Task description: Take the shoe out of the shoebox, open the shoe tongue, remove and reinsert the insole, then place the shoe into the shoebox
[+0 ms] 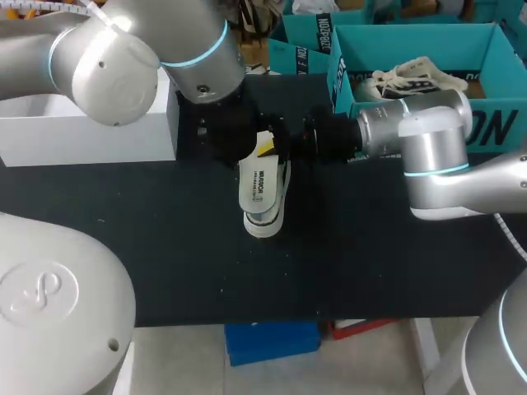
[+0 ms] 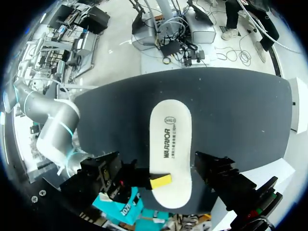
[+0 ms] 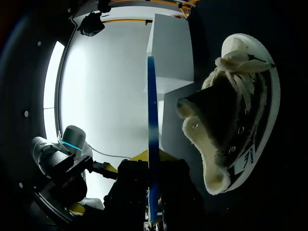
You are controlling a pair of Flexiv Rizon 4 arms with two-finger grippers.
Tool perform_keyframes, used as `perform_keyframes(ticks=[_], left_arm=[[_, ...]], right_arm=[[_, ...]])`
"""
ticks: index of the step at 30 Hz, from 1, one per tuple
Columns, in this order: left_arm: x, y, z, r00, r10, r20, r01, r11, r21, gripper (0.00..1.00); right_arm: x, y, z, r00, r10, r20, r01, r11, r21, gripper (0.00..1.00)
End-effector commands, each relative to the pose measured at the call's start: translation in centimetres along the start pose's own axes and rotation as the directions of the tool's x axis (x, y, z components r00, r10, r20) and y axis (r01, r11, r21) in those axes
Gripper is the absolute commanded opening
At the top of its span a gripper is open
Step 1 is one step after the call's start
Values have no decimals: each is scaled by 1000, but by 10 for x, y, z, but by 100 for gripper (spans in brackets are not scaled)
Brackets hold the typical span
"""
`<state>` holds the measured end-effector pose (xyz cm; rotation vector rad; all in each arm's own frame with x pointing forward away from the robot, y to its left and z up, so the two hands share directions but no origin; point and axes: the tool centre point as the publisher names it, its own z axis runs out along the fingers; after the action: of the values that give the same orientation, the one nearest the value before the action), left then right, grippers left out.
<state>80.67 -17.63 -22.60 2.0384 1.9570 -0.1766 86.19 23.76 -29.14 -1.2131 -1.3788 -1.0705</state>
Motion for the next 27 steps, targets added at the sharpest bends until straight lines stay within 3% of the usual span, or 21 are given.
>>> perform_keyframes(ticks=[1,13,20,27], left_arm=[[-4,-3,-3,937,-6,-349,5,1000,-6,100],[0,-10,-3,955,-2,-297,8,1000,19,100],[7,-2,-8,973,-13,-229,18,1000,20,100],[13,16,2,964,-16,-264,23,999,24,100]], right_arm=[[0,0,1,1000,0,3,0,1000,-1,0],[0,0,1,1000,0,3,0,1000,-1,0],[0,0,1,1000,0,3,0,1000,-1,0],[0,0,1,1000,0,3,0,1000,-1,0]])
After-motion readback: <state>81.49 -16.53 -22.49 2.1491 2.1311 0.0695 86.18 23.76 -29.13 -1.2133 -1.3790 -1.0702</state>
